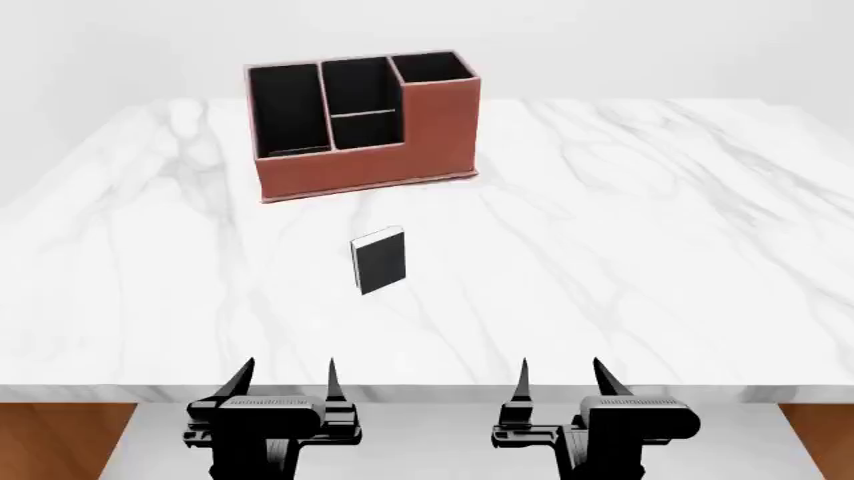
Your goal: Pick up the book and place it in the left compartment of the caddy.
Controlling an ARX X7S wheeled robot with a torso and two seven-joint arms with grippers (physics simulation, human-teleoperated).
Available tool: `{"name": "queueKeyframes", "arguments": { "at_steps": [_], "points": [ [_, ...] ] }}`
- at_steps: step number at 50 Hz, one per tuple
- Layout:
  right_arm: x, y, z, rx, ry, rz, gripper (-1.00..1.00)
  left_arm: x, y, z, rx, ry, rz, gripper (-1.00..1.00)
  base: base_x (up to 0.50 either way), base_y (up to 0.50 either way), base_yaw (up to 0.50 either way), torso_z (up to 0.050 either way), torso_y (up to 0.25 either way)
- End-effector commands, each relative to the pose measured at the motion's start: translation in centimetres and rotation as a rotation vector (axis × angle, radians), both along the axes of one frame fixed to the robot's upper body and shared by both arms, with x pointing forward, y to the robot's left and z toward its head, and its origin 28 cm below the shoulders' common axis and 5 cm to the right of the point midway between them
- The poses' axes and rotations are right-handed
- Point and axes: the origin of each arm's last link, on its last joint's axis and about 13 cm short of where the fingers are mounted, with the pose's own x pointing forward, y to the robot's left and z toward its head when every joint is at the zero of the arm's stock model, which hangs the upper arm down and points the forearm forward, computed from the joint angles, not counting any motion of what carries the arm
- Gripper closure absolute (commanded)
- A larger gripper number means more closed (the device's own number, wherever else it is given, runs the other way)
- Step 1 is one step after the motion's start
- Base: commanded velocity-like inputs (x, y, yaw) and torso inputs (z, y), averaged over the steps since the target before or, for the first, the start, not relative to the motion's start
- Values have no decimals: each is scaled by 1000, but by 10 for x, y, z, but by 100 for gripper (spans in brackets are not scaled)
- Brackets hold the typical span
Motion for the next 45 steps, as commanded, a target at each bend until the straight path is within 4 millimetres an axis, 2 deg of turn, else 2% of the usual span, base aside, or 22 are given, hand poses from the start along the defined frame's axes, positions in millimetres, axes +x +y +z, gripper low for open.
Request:
{"name": "queueKeyframes", "arguments": {
  "at_steps": [1, 11, 17, 18, 20, 22, 45],
  "points": [
    [0, 0, 0, -3, 0, -9, -100, 1, 0, 0, -2, 15, -2, -100, 0, 0, 0, 0, 0],
    [0, -1, -1, 8, 11, -17, -100, -3, -2, 1, -10, 26, -58, -100, 0, 0, 0, 0, 0],
    [0, -2, 0, 24, 9, -15, -100, -1, -1, 0, 2, 23, -18, -100, 0, 0, 0, 0, 0],
    [1, -2, -1, -31, 32, -39, -100, 0, -1, -1, 4, 23, -19, -100, 0, 0, 0, 0, 0],
    [0, -1, 0, 14, 3, -14, -100, -1, -1, -1, 8, 16, -18, -100, 0, 0, 0, 0, 0],
    [1, -2, -1, -34, 18, -54, -100, 0, -1, 0, 3, 15, -14, -100, 0, 469, 0, 0, 0],
    [2, -2, -1, -31, 33, -54, -100, 0, 0, 0, -4, 14, -2, -100, 0, 500, 0, 0, 0]
  ]
}}
